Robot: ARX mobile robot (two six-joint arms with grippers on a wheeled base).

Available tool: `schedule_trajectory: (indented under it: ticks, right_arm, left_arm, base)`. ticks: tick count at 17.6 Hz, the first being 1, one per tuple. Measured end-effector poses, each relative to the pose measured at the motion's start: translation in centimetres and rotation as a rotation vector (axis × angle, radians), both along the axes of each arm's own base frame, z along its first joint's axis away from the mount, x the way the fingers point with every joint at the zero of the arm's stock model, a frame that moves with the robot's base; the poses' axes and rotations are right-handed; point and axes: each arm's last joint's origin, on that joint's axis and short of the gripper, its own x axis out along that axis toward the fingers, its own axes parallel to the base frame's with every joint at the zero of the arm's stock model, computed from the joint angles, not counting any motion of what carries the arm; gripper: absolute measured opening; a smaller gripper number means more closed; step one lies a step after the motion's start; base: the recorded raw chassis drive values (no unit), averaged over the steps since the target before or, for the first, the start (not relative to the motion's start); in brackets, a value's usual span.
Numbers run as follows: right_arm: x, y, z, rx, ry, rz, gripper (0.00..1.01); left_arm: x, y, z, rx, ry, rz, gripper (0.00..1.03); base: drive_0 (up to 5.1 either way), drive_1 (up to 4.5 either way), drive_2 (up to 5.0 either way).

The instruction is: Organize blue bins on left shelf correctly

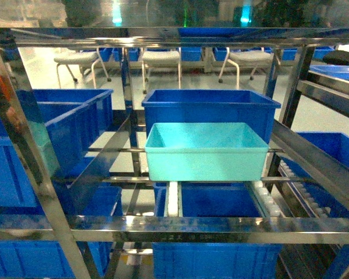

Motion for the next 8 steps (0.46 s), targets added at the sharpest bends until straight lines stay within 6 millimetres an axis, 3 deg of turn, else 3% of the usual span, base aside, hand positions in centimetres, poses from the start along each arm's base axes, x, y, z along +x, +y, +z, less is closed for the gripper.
schedule_trajectory:
  ticks: [8]
  right_arm:
    - [0.00, 0.00, 0.00, 0.000, 0.000, 0.000, 0.98]
  left_arm:
    - [0.00, 0.00, 0.00, 0.000, 0.000, 0.000, 0.98]
  base:
    - [0.0, 0.00, 0.0]
